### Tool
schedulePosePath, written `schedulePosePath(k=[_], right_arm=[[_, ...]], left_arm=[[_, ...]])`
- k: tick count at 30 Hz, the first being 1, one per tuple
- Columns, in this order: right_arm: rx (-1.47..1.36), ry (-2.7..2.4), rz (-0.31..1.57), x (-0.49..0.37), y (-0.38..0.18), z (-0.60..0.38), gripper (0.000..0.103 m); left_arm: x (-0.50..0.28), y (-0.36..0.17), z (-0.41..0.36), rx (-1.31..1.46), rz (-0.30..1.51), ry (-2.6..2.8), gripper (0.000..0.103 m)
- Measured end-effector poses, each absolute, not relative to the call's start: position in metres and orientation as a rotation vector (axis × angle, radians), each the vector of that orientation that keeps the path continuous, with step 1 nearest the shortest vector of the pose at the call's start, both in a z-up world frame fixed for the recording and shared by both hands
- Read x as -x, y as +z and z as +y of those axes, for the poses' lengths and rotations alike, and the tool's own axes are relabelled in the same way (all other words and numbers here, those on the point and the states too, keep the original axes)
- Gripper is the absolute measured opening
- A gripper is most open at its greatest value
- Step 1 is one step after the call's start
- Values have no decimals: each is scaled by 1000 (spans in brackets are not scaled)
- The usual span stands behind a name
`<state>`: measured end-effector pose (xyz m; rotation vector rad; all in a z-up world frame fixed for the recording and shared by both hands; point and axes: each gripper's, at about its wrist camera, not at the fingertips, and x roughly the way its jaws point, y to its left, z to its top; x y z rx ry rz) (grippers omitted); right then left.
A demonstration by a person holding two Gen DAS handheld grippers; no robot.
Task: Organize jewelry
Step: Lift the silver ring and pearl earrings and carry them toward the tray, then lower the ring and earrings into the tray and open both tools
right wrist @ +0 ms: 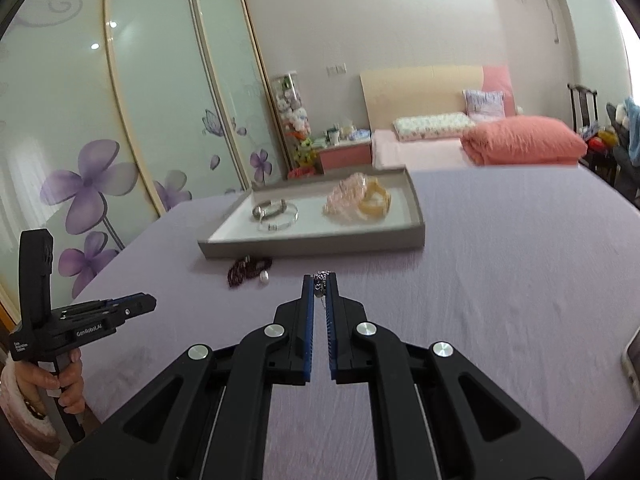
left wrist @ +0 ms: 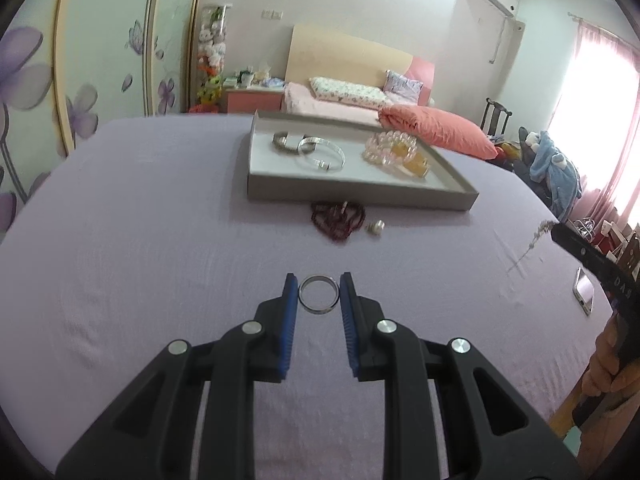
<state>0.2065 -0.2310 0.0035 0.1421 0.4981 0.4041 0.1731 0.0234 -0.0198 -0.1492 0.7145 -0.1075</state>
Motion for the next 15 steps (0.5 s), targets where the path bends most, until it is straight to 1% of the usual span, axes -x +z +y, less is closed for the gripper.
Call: schedulePosePath(k=[8, 11, 15], right_arm=[[-120, 365, 344, -220, 43, -228, 7], [-121, 351, 311, -234, 51, -222, 7], [-138, 341, 290, -262, 56, -214, 7]], left_arm=[[-185, 27, 17, 103, 547, -109, 22], [-201, 43, 15, 92, 467, -89, 22], [-228, 52, 10, 73, 405, -65, 22]])
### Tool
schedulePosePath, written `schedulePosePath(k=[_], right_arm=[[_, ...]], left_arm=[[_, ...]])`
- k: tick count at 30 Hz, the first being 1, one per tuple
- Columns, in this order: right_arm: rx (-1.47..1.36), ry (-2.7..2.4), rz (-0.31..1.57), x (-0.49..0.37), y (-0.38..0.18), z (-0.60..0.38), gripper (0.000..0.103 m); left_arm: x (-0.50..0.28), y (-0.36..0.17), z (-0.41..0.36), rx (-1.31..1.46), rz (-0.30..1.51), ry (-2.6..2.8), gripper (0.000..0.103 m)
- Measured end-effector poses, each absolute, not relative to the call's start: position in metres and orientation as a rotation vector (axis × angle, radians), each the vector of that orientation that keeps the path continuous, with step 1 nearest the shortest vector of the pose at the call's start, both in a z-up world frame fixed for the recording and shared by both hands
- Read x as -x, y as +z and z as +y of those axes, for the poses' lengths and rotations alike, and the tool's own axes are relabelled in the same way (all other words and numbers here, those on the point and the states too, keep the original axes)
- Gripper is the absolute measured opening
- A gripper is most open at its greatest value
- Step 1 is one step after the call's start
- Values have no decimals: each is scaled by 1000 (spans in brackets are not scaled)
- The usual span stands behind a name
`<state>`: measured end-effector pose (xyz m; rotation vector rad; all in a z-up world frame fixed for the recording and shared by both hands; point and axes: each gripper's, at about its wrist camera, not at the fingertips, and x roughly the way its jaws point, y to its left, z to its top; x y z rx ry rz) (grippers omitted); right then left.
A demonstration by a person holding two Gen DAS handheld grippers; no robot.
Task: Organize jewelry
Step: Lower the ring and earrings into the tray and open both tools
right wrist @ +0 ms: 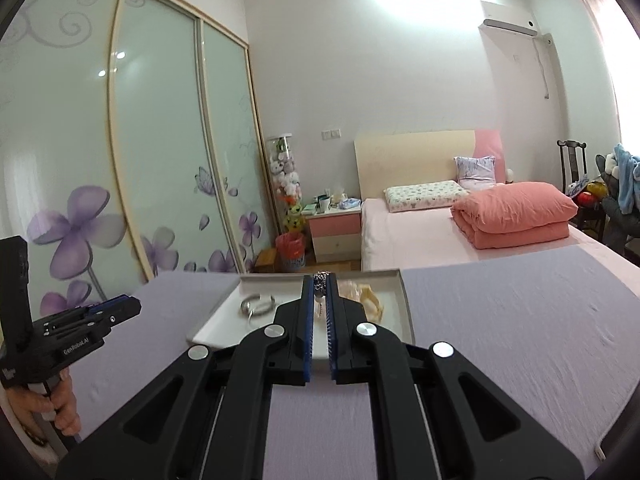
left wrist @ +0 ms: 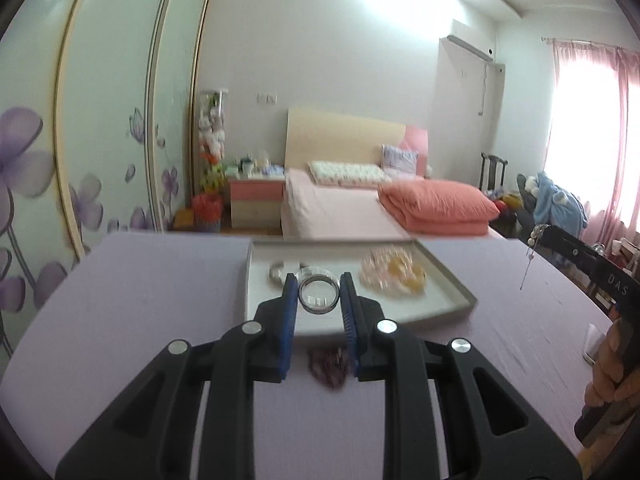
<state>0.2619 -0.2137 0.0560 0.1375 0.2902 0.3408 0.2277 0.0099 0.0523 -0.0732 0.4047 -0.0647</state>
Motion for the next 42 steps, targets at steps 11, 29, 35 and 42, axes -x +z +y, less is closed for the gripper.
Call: schedulePosePath(k=[11, 29, 35, 42], right_arm=[[-141, 311, 274, -333, 56, -183, 7], [-146, 246, 483, -408, 0, -162, 7], [-150, 240, 497, -413, -1, -161, 7], [-180, 255, 512, -413, -1, -167, 46]], left_arm=[[-325, 49, -6, 26, 343, -37, 22], [-403, 3, -8, 49, 445, -53, 22], [-407, -6, -7, 54, 461, -53, 22], [-409, -11, -4, 55, 473, -47, 43]])
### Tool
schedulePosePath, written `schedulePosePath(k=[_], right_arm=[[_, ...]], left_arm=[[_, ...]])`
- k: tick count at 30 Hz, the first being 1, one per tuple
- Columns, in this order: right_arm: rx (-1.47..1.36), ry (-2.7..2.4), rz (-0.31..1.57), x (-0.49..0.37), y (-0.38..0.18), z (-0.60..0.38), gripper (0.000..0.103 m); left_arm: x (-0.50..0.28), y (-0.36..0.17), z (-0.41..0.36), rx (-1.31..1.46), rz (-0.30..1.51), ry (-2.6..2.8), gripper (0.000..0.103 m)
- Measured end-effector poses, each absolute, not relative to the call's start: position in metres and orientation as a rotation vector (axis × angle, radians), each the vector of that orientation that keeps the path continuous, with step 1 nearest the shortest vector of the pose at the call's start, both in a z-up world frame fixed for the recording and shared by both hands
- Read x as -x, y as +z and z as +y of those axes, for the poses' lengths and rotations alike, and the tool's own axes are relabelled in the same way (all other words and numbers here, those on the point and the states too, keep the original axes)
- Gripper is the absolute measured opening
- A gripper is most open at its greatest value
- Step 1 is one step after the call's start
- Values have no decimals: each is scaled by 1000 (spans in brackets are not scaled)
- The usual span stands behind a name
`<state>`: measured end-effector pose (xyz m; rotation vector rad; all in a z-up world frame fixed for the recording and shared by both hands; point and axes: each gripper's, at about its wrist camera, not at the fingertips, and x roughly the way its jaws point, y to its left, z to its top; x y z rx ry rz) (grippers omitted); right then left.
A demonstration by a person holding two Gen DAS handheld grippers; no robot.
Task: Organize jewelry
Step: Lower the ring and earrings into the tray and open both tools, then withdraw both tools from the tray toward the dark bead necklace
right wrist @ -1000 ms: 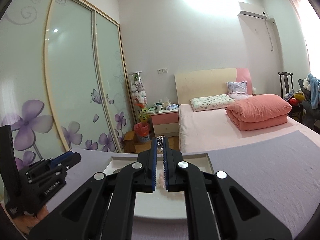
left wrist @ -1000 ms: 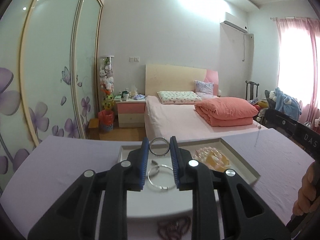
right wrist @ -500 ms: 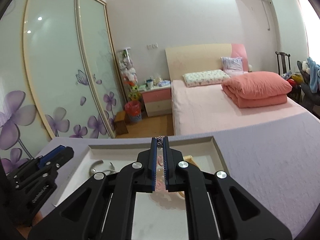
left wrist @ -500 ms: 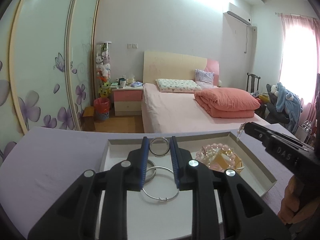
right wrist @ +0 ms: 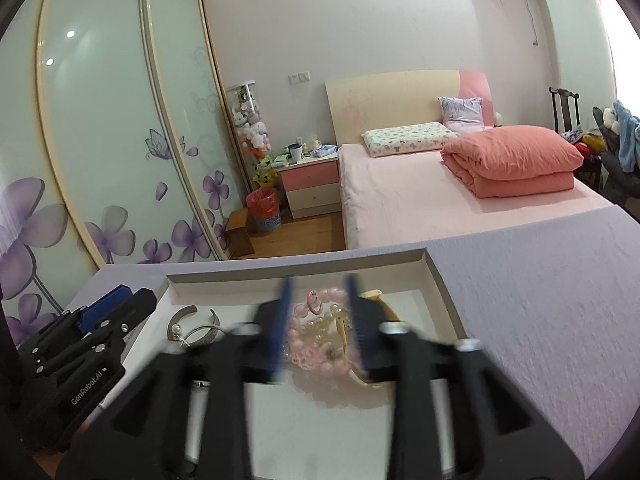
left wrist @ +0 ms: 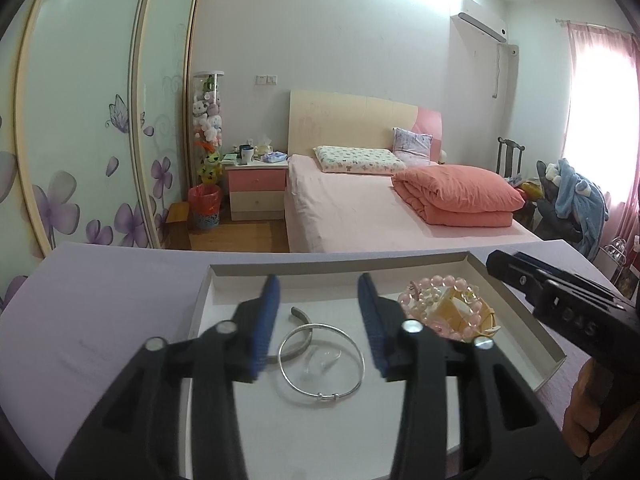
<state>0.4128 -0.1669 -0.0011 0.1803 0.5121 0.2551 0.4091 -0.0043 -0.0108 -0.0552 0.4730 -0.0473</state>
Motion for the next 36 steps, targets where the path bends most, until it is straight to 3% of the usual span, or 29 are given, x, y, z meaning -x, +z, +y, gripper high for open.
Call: schedulePosePath(k=[20, 36], right_arm=[[-158, 329, 515, -364, 2, -165, 46], [-12, 516, 739, -319, -37, -125, 44]], left_arm=[[-363, 0, 52, 110, 450, 62, 49], [-348, -8, 74, 132, 476, 97, 55]])
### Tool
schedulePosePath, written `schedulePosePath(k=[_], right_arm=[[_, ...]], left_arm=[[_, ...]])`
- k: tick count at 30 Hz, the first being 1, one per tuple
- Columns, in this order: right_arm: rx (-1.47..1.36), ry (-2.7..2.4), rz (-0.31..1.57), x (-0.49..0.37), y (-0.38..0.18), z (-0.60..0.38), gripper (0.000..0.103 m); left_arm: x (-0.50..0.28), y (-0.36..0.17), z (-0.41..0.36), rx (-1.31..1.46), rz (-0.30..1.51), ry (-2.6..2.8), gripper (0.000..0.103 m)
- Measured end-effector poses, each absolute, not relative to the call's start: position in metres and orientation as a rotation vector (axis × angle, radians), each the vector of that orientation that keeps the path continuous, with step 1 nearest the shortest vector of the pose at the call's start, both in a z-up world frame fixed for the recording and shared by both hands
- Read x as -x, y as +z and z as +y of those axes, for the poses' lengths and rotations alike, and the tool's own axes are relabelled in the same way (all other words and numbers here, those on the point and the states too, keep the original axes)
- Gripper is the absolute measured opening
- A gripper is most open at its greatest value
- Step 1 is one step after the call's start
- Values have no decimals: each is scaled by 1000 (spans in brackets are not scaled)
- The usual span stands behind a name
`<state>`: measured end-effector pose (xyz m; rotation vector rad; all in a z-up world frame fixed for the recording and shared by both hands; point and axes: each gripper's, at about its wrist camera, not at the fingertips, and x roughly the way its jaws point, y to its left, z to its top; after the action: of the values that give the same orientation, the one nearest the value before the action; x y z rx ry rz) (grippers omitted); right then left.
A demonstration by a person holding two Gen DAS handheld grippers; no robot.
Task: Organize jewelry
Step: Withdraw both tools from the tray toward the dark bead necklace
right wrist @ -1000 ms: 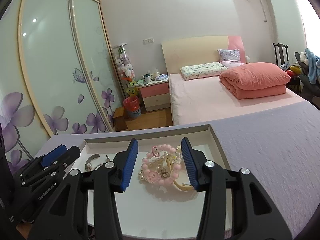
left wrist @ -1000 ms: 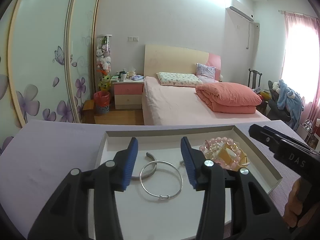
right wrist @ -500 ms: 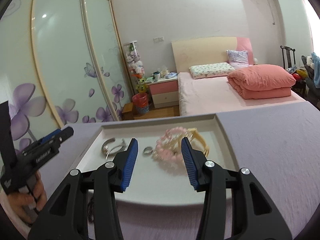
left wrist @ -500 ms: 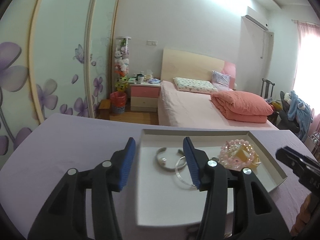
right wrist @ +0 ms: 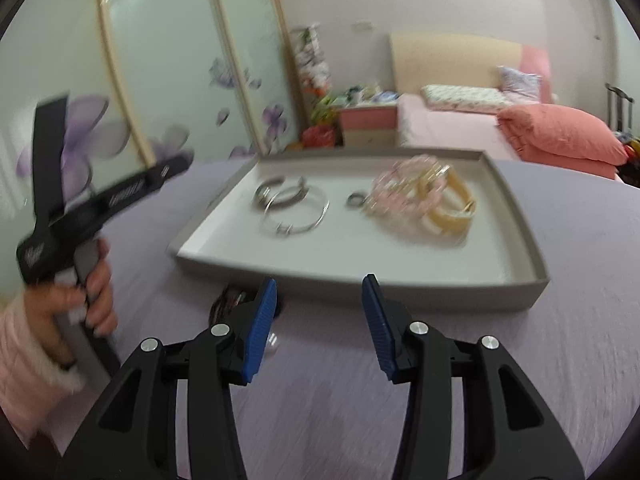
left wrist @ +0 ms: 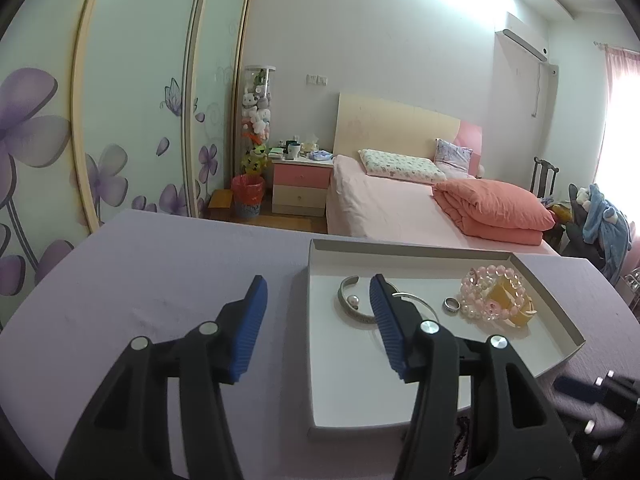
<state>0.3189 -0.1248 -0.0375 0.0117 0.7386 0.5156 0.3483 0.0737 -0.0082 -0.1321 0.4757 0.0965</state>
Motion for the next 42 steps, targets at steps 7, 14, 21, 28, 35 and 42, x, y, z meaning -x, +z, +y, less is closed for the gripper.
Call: schedulePosePath(k=[7, 14, 21, 28, 35, 42], right_arm=[[76, 555, 844, -315, -58, -100, 36], [120, 545, 883, -317, -62, -87, 28], [157, 519, 879, -317, -63, -83, 14], [113, 463, 880, -312, -60, -105, 14], [68, 387, 850, -304, -50, -143, 14], [29, 350, 853, -307, -55, -158, 14]], left_arm=[[-346, -16, 70, 119, 496, 97, 55], [-347, -18, 72, 120, 505, 103, 55], [-348, -19, 73, 121, 509, 104, 55], [-344, -19, 75, 127, 505, 103, 55], [-336, -18, 70, 127, 504, 80, 55], [-324, -18, 56, 119, 526, 55, 58]])
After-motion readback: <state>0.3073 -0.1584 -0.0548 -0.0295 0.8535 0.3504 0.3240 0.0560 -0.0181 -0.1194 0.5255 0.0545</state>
